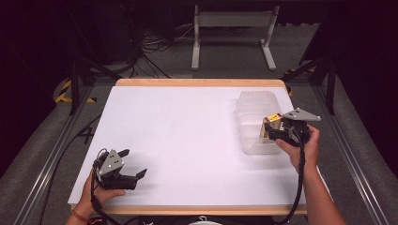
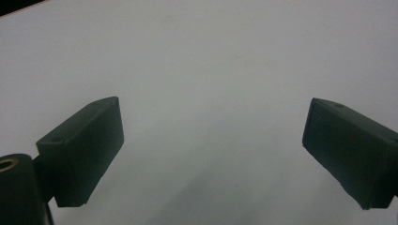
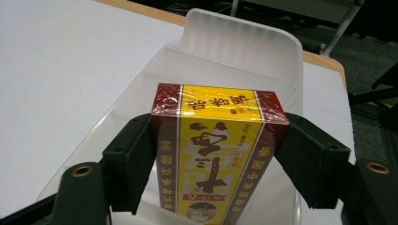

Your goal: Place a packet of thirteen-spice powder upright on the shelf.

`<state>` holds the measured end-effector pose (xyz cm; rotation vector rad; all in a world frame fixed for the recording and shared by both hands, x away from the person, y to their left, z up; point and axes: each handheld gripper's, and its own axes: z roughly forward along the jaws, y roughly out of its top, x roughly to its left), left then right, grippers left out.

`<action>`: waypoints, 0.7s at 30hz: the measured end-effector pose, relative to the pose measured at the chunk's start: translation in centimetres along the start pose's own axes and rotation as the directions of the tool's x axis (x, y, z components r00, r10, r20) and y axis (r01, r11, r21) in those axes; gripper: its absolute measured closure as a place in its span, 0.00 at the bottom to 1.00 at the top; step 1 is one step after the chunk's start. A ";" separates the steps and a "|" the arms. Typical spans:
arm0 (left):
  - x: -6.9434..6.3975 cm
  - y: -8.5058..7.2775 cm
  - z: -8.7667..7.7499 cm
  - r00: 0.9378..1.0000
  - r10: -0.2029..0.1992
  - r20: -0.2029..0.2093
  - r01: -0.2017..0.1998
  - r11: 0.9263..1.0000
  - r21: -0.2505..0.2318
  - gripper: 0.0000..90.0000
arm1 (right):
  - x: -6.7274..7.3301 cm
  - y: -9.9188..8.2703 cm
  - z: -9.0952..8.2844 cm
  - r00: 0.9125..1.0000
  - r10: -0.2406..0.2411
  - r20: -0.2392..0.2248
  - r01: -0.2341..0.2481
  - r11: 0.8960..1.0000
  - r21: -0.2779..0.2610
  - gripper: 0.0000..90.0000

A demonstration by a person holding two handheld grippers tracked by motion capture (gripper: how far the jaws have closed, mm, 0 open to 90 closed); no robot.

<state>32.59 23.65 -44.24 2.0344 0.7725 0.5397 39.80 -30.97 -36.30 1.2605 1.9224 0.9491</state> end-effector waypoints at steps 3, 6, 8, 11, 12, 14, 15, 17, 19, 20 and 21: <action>0.0 0.0 0.0 1.000 -0.003 0.001 0.003 1.000 -0.005 0.07 | -0.1 -0.2 -0.1 1.000 -0.009 -0.002 0.009 1.000 -0.004 0.34; 0.1 -0.1 -0.1 1.000 0.000 0.000 0.000 1.000 -0.002 0.07 | -0.1 -0.3 -0.2 1.000 -0.015 -0.005 0.015 1.000 -0.003 0.33; 0.1 -0.1 -0.1 1.000 0.003 -0.002 -0.003 1.000 -0.004 0.07 | -0.1 -0.3 -0.3 1.000 -0.018 -0.004 0.018 1.000 -0.003 0.33; 0.1 -0.1 -0.1 1.000 0.005 -0.013 -0.005 1.000 -0.007 0.07 | -0.1 -0.4 -0.5 1.000 -0.026 -0.005 0.026 1.000 0.001 0.33; 0.1 0.0 -0.2 1.000 0.004 -0.018 -0.004 1.000 -0.009 0.07 | -0.1 -0.5 -0.5 1.000 -0.023 -0.003 0.023 1.000 0.004 0.33; 0.2 0.0 -0.2 1.000 0.001 -0.018 -0.001 1.000 -0.009 0.07 | -0.1 -0.5 -0.7 1.000 -0.028 -0.002 0.028 1.000 0.011 0.33; 0.2 -0.1 -0.2 1.000 -0.002 -0.017 0.002 1.000 -0.010 0.07 | -0.1 -0.5 -0.8 0.999 -0.033 -0.001 0.033 0.999 0.014 0.33; 0.2 -0.1 -0.2 1.000 0.000 -0.018 0.000 1.000 -0.008 0.07 | -0.1 -0.6 -0.9 0.999 -0.036 -0.004 0.036 0.999 0.019 0.33; 0.1 0.0 -0.2 1.000 0.001 -0.019 -0.001 1.000 -0.008 0.07 | -0.1 -0.7 -1.0 0.999 -0.042 -0.005 0.042 0.999 0.023 0.33; 0.1 0.0 -0.2 1.000 0.006 -0.016 -0.006 1.000 -0.008 0.07 | -0.1 -0.7 -1.0 0.999 -0.042 -0.005 0.042 0.999 0.024 0.33; 0.1 0.0 -0.1 1.000 0.007 -0.016 -0.007 1.000 -0.007 0.07 | -0.1 -0.7 -1.0 0.999 -0.045 -0.003 0.045 0.999 0.026 0.33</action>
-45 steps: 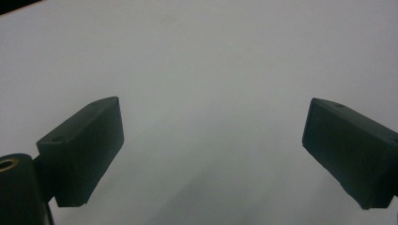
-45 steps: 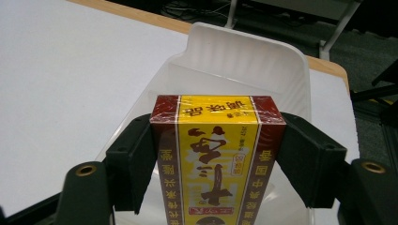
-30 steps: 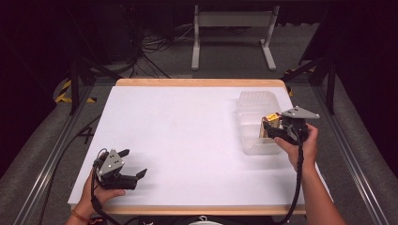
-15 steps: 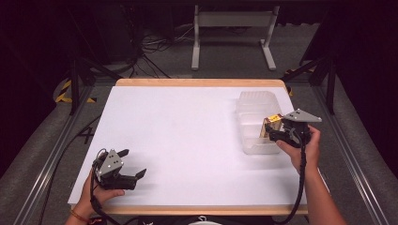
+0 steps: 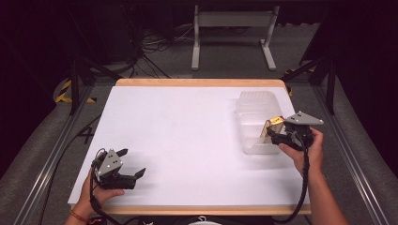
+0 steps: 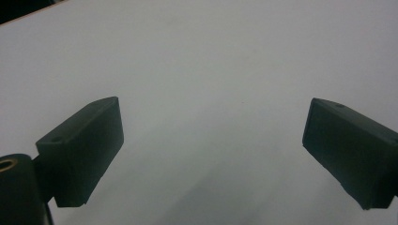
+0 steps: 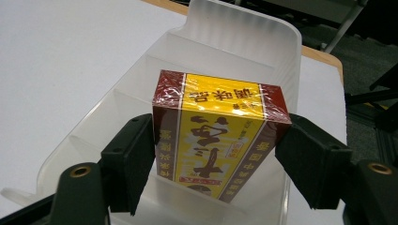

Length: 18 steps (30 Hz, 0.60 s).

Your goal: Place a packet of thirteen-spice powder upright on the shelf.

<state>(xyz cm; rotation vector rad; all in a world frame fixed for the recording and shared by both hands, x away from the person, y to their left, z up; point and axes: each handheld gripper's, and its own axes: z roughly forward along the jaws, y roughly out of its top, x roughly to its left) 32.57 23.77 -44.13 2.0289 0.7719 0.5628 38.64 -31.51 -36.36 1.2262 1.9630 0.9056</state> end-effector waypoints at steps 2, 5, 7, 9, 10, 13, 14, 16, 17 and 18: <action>0.0 0.0 0.0 1.000 -0.005 -0.005 0.005 1.000 -0.003 0.07 | 0.0 0.0 0.0 1.000 -0.004 -0.001 0.004 1.000 0.004 0.33; 0.2 0.1 0.0 1.000 -0.012 -0.007 0.012 1.000 -0.010 0.06 | 0.1 -0.1 -0.1 1.000 -0.014 0.001 0.014 1.000 0.010 0.33; 0.3 0.2 0.1 1.000 -0.020 -0.004 0.020 1.000 -0.022 0.06 | 0.1 -0.2 -0.1 1.000 -0.009 -0.002 0.009 1.000 0.010 0.33; 0.3 0.3 0.1 1.000 -0.018 -0.001 0.018 1.000 -0.020 0.06 | 0.0 -0.4 -0.1 1.000 -0.009 -0.005 0.009 1.000 0.013 0.33; 0.4 0.3 0.2 1.000 -0.016 -0.001 0.016 1.000 -0.020 0.06 | 0.0 -0.4 -0.1 1.000 -0.009 -0.008 0.009 1.000 0.014 0.33; 0.3 0.5 0.6 1.000 -0.007 -0.004 0.007 1.000 -0.007 0.06 | 0.1 -0.7 -0.2 1.000 -0.031 -0.002 0.031 0.999 0.008 0.33; 0.3 0.5 0.8 1.000 -0.003 -0.004 0.003 1.000 -0.002 0.06 | 0.1 -0.8 -0.3 1.000 -0.029 0.001 0.029 1.000 0.005 0.33; 0.3 0.5 0.9 1.000 -0.005 -0.002 0.005 1.000 0.007 0.06 | 0.0 -0.8 -0.4 1.000 -0.023 -0.002 0.023 1.000 0.003 0.33; 0.3 0.6 1.0 1.000 -0.003 0.000 0.003 1.000 0.009 0.06 | 0.0 -0.8 -0.4 1.000 -0.021 -0.001 0.021 1.000 0.000 0.33; 0.3 0.6 1.0 1.000 -0.003 0.000 0.003 1.000 0.009 0.06 | 0.0 -0.8 -0.5 1.000 -0.022 -0.003 0.022 1.000 -0.003 0.32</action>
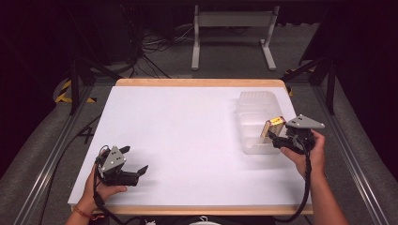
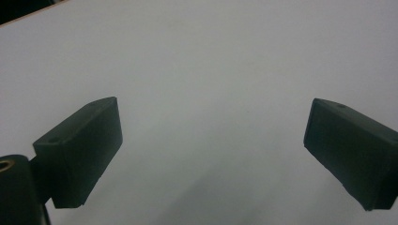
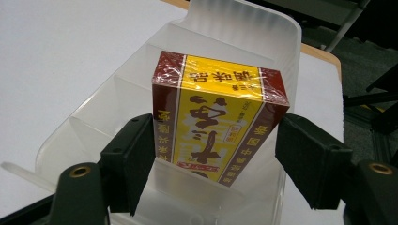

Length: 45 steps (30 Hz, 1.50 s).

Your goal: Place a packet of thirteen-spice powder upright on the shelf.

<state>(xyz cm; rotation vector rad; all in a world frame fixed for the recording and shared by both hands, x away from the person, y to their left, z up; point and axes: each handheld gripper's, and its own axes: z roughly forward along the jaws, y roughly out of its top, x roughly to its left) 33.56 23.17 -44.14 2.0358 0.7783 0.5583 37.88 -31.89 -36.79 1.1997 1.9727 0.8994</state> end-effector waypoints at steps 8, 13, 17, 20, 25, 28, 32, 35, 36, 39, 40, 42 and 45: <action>0.0 0.3 0.5 1.000 -0.001 0.014 0.001 1.000 0.001 0.06 | 0.2 -0.2 -0.4 1.000 -0.017 -0.003 0.017 1.000 -0.011 0.30; 0.0 0.4 0.8 1.000 0.005 0.022 -0.005 1.000 0.001 0.06 | 0.2 -0.3 -0.7 1.000 -0.010 -0.015 0.010 1.000 -0.019 0.30; 0.0 0.5 1.0 1.000 0.005 0.026 -0.006 1.000 0.005 0.06 | 0.2 -0.3 -0.9 1.000 -0.011 -0.014 0.010 1.000 -0.025 0.29; 0.0 0.6 1.0 1.000 0.012 0.028 -0.012 1.000 0.006 0.06 | 0.1 -0.2 -1.1 1.000 -0.006 -0.015 0.006 0.999 -0.035 0.29; -0.1 0.6 0.9 1.000 0.006 0.025 -0.006 1.000 0.002 0.06 | 0.0 0.0 -1.6 1.000 -0.007 -0.023 0.006 0.999 -0.047 0.29; -0.1 0.6 1.0 1.000 0.006 0.028 -0.006 1.000 0.003 0.06 | 0.1 0.1 -1.8 1.000 -0.017 -0.019 0.016 0.999 -0.043 0.29; -0.1 0.6 1.0 0.999 0.012 0.031 -0.012 1.000 0.004 0.06 | 0.3 0.2 -1.8 0.999 -0.025 -0.023 0.025 0.999 -0.032 0.29; -0.2 0.6 1.0 0.999 0.010 0.032 -0.010 1.000 0.007 0.06 | 0.4 0.2 -1.7 0.999 -0.028 -0.024 0.028 0.999 -0.023 0.28; -0.2 0.6 1.0 0.999 0.010 0.032 -0.010 1.000 0.007 0.06 | 0.4 0.3 -1.7 0.999 -0.025 -0.026 0.024 1.000 -0.019 0.28; -0.2 0.6 1.0 0.999 0.013 0.032 -0.014 1.000 0.007 0.06 | 0.5 0.1 -2.0 0.998 -0.051 -0.020 0.051 0.999 0.000 0.27; -0.2 0.6 1.0 0.999 0.014 0.032 -0.014 1.000 0.008 0.06 | 0.5 0.0 -2.1 0.999 -0.045 -0.025 0.045 0.999 -0.002 0.27; -0.2 0.6 1.0 0.999 0.017 0.033 -0.017 1.000 0.008 0.06 | 0.4 -0.2 -2.3 0.999 -0.035 -0.034 0.035 0.999 -0.004 0.27; -0.3 0.7 1.0 0.999 0.015 0.033 -0.015 1.000 0.008 0.06 | 0.4 -0.4 -2.5 0.998 -0.029 -0.049 0.028 1.000 -0.011 0.27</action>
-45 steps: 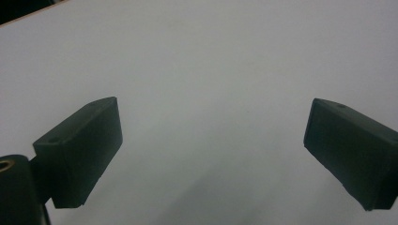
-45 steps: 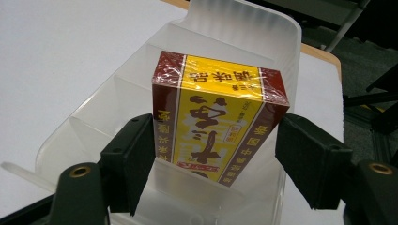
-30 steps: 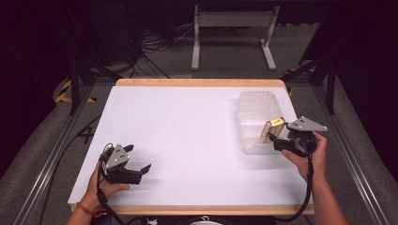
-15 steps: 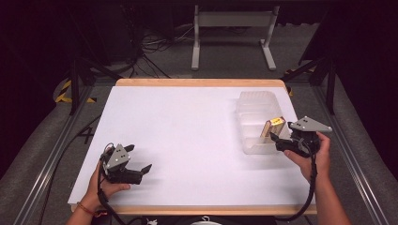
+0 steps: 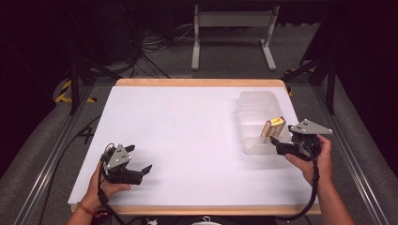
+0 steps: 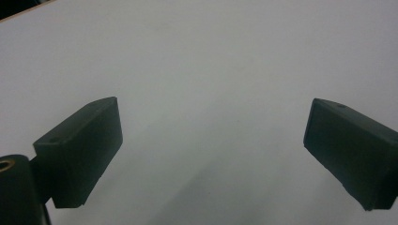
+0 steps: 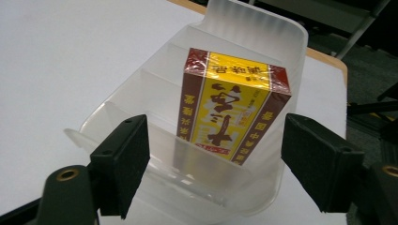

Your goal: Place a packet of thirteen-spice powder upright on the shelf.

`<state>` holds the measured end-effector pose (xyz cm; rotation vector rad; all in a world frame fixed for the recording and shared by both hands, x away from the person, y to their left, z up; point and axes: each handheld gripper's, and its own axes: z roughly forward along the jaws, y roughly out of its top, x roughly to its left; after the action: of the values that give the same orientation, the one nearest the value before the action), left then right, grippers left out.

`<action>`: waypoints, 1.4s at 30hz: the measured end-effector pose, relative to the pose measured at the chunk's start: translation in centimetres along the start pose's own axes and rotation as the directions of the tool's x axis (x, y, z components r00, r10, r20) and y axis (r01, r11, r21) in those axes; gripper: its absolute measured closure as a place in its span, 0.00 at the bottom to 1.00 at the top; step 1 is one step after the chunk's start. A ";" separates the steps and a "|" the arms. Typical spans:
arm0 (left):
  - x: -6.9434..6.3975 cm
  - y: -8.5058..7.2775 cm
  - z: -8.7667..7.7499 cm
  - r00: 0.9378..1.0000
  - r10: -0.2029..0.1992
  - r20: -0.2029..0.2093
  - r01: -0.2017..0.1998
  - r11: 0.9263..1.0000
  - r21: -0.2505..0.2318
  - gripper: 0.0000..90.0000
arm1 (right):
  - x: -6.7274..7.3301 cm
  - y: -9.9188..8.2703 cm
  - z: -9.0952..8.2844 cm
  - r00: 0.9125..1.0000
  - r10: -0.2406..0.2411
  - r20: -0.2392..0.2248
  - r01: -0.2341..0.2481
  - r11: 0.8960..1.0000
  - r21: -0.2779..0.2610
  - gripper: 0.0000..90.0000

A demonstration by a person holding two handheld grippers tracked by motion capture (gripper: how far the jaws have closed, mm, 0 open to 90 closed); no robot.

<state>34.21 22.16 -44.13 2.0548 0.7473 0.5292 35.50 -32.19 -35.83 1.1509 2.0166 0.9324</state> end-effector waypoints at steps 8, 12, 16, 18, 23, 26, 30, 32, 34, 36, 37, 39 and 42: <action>0.0 0.0 0.0 1.000 0.000 0.002 0.000 1.000 0.005 0.06 | 0.8 -0.5 -0.5 0.999 -0.044 -0.012 0.044 0.999 0.003 0.25; 0.0 0.0 0.0 1.000 0.005 0.004 -0.005 1.000 0.007 0.06 | 0.8 -0.9 -0.9 0.999 -0.052 -0.011 0.052 0.999 -0.003 0.23; 0.0 -0.1 0.0 1.000 0.002 0.003 -0.002 1.000 0.007 0.06 | 0.8 -1.2 -1.2 0.998 -0.063 -0.010 0.063 0.998 -0.009 0.23; 0.0 -0.1 0.0 1.000 0.000 0.003 0.000 1.000 0.008 0.06 | 0.8 -1.5 -1.6 0.997 -0.076 -0.007 0.076 0.997 -0.017 0.23; 0.0 0.0 0.1 1.000 0.004 0.006 -0.004 1.000 0.009 0.06 | 0.7 -1.9 -1.8 0.997 -0.083 0.001 0.083 0.996 -0.017 0.22; -0.1 -0.1 0.1 1.000 -0.002 0.010 0.002 1.000 0.008 0.06 | 0.7 -2.5 -2.0 0.995 -0.098 0.002 0.098 0.995 -0.010 0.22; -0.1 0.0 0.1 1.000 0.003 0.013 -0.003 1.000 0.010 0.06 | 0.8 -2.9 -2.0 0.995 -0.104 0.007 0.104 0.995 -0.002 0.22; -0.1 0.0 0.2 1.000 0.002 0.015 -0.002 1.000 0.009 0.06 | 0.8 -3.1 -2.1 0.994 -0.106 0.005 0.106 0.994 0.005 0.21; -0.1 -0.1 0.2 1.000 -0.001 0.019 0.001 1.000 0.006 0.06 | 0.7 -3.4 -2.2 0.993 -0.116 -0.008 0.116 0.993 0.003 0.21; -0.1 0.0 0.2 1.000 -0.008 0.027 0.008 1.000 0.002 0.06 | 0.8 -3.6 -2.2 0.993 -0.116 -0.013 0.116 0.993 -0.004 0.21; -0.1 0.0 0.2 1.000 -0.007 0.028 0.007 1.000 -0.002 0.06 | 0.8 -3.7 -2.2 0.993 -0.118 -0.015 0.118 0.993 -0.004 0.21; -0.1 0.0 0.2 1.000 -0.009 0.029 0.009 1.000 0.000 0.06 | 0.9 -4.0 -2.1 0.991 -0.130 -0.008 0.130 0.991 -0.007 0.21; -0.1 0.0 0.2 0.999 -0.004 0.031 0.005 1.000 -0.001 0.06 | 1.0 -4.4 -2.1 0.991 -0.134 -0.009 0.134 0.991 -0.005 0.20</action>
<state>34.30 22.01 -44.29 2.0553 0.7329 0.4937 31.49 -33.50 -38.46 0.9964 2.0700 0.8755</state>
